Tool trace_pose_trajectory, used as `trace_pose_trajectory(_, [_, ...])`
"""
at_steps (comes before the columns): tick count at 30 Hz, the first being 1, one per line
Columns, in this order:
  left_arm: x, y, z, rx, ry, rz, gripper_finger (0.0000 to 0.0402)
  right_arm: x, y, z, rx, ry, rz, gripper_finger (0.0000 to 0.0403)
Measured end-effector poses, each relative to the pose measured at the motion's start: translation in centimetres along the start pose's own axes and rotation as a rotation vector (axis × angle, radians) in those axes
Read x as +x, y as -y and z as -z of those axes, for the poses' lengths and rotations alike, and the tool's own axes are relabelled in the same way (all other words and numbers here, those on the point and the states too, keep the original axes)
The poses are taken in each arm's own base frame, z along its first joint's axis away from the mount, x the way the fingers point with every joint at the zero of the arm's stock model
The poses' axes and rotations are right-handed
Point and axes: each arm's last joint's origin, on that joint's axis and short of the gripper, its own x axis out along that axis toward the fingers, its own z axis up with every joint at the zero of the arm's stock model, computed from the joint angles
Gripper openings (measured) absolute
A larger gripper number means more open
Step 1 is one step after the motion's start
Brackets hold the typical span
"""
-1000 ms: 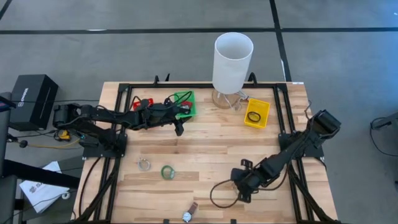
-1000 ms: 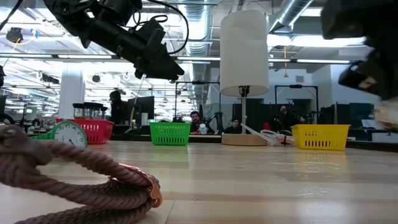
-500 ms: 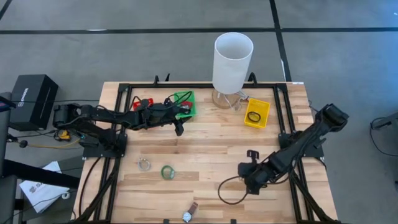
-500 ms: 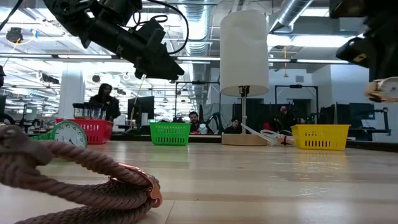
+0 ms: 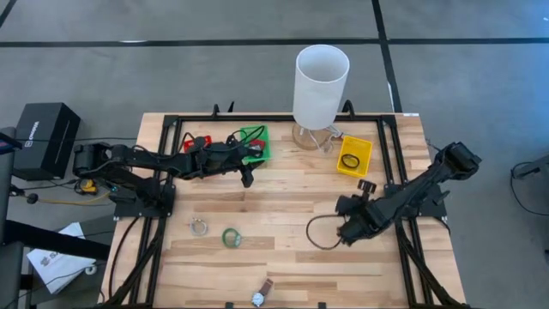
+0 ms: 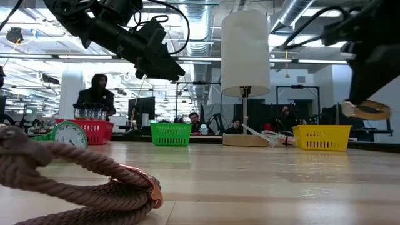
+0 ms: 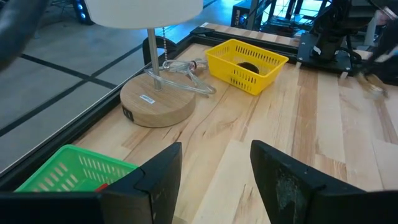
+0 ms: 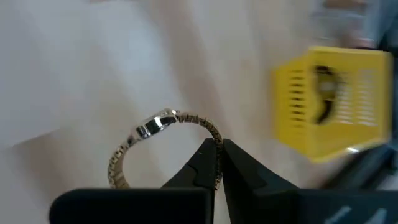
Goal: Pick & Place Office items
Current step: Put the gold wrist watch into the yellow bin
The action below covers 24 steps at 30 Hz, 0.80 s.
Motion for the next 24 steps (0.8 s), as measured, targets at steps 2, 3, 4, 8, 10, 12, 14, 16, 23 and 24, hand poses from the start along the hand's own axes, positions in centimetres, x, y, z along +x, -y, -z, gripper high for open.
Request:
trace_pose_trajectory(2, [0.0,0.0,0.0,0.000,0.000,0.000,0.0185,0.3,0.7,-0.2,0.022,-0.004,0.059,0.0008])
trace_pose_trajectory(3, [0.0,0.0,0.0,0.000,0.000,0.000,0.0185,0.5,1.1,-0.4,0.034,-0.002,0.087,0.0008])
trace_pose_trajectory(4, [0.0,0.0,0.0,0.000,0.000,0.000,0.0185,0.6,1.5,-0.6,0.045,0.002,0.119,0.0008])
trace_pose_trajectory(8, [0.0,0.0,0.0,0.000,0.000,0.000,0.0185,1.2,3.1,-1.2,0.088,0.022,0.251,0.0008])
trace_pose_trajectory(10, [0.0,0.0,0.0,0.000,0.000,0.000,0.0186,1.5,3.9,-1.5,0.121,0.035,0.307,0.0008])
trace_pose_trajectory(12, [0.0,0.0,0.0,0.000,0.000,0.000,0.0186,1.8,4.6,-1.9,0.181,0.064,0.368,0.0008])
trace_pose_trajectory(14, [0.0,0.0,0.0,0.000,0.000,0.000,0.0185,2.0,5.3,-2.2,0.241,0.105,0.421,0.0008])
trace_pose_trajectory(16, [0.0,0.0,0.0,0.000,0.000,0.000,0.0186,2.2,6.0,-2.5,0.253,0.144,0.481,0.0008])
trace_pose_trajectory(23, [0.0,0.0,0.0,-0.001,0.000,0.000,0.0186,3.2,7.9,-3.2,0.302,0.104,0.558,0.0008])
trace_pose_trajectory(24, [0.0,0.0,0.0,-0.004,0.000,0.000,0.0185,3.4,8.1,-3.2,0.310,0.097,0.563,0.0008])
